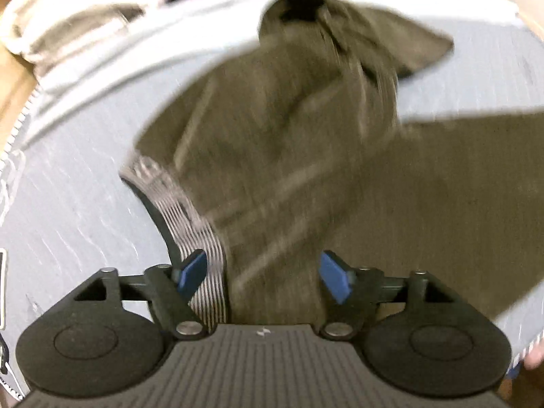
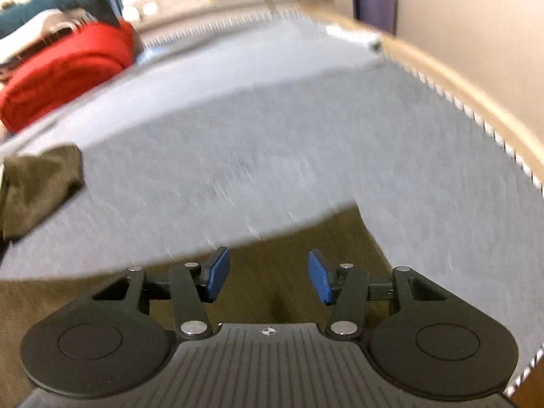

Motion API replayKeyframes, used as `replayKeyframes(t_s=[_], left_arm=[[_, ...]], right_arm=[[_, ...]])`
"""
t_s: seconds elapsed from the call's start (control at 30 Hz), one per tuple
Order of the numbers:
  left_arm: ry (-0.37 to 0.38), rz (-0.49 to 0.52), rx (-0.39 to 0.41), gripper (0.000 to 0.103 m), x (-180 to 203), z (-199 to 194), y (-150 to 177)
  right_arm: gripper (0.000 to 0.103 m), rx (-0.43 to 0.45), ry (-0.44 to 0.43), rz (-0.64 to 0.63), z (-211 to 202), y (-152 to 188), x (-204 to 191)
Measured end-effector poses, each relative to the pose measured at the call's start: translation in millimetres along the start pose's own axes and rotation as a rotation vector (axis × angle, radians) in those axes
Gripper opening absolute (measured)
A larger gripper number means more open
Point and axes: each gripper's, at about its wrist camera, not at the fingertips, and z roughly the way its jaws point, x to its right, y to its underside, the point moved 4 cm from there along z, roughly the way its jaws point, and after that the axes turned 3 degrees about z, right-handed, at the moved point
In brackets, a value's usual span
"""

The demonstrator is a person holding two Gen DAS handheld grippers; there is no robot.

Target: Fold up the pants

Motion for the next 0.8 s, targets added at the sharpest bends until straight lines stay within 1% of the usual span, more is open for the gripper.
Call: replayKeyframes(t_s=[0.07,0.1,0.13,0.23,0.3,0.33,0.4,0.47,0.5,0.57,0.63,0.67,0.7,0.73,0.77,0.8], left_arm=[[-0.016,-0.046,0.058,0.081,-5,-8,-11],[-0.019,-0.066,0.082,0.081,-12,-23,-12],[-0.022,-0.083,0.108,0.081,-11,-27,-18],[-0.021,-0.087,0.164,0.081,-4,-33,-33],[-0.064,-0.066,0.197,0.081,4,-35,-43],[-0.099,-0.048,0.223,0.081,9,-38,-49],[-0.158,-0.017,0.275,0.086,20,-43,-62],[-0.202,-0.014,0.318,0.086,31,-49,-74],[-0.197,-0.040,0.329,0.086,34,-52,-82],[-0.154,-0.127,0.343,0.086,38,-58,-98],[-0.127,-0.191,0.351,0.086,46,-62,-125],[-0.115,-0.207,0.361,0.082,51,-65,-140],[-0.097,-0.214,0.373,0.066,57,-68,-155],[-0.080,-0.220,0.387,0.056,61,-72,-169],[-0.072,-0.236,0.403,0.038,65,-76,-179],[-0.059,-0.264,0.427,0.025,67,-78,-187]], right_arm=[[0.053,0.065,-0.032,0.002,-6,-12,-16],[0.053,0.088,-0.048,0.006,-8,-17,-22],[0.053,0.108,-0.061,0.008,-9,-22,-29],[0.053,0.154,-0.084,-0.004,-8,-28,-53],[0.053,0.174,-0.095,-0.022,-9,-33,-72],[0.053,0.174,-0.104,-0.023,-15,-37,-82],[0.052,0.162,-0.141,-0.012,-11,-42,-97],[0.052,0.158,-0.164,-0.003,-8,-46,-114],[0.052,0.157,-0.174,-0.002,-5,-48,-122],[0.052,0.162,-0.189,-0.006,3,-51,-139],[0.049,0.158,-0.201,-0.019,9,-54,-156],[0.049,0.158,-0.206,-0.024,12,-55,-162],[0.046,0.160,-0.207,-0.031,12,-55,-170],[0.044,0.160,-0.212,-0.042,14,-55,-176],[0.040,0.160,-0.218,-0.054,15,-53,-183],[0.035,0.160,-0.225,-0.068,16,-51,-189]])
